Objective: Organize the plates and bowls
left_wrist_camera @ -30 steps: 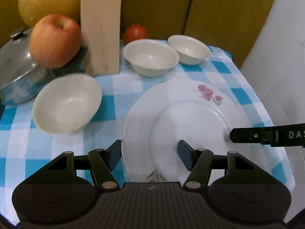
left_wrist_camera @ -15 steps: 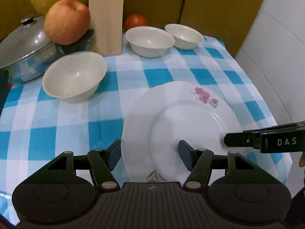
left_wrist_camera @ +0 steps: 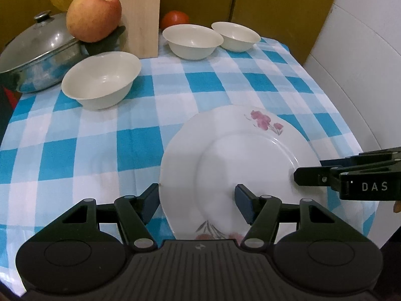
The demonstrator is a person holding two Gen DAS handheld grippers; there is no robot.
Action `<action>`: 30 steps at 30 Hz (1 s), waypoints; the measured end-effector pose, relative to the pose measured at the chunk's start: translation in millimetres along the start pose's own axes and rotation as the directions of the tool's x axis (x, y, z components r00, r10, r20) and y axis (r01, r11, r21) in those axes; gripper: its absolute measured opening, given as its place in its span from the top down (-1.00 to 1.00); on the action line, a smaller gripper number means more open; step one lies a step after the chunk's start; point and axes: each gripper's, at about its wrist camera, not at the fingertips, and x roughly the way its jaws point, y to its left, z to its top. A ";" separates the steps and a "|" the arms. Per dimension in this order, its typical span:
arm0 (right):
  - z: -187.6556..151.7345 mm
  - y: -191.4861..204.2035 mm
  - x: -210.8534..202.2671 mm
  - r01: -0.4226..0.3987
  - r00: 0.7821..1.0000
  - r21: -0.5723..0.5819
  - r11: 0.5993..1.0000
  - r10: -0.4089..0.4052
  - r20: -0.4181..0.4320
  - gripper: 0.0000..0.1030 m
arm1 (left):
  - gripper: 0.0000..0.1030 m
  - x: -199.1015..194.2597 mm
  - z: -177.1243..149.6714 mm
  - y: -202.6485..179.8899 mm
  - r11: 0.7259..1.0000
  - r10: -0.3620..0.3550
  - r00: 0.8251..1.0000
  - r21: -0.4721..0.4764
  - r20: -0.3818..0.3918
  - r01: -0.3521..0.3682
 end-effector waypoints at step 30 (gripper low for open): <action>40.7 20.1 -6.4 0.028 0.994 -0.078 0.997 -0.020 0.110 0.19 | -0.47 -41.0 32.3 78.6 0.969 0.102 0.975 -0.242 0.197 -0.052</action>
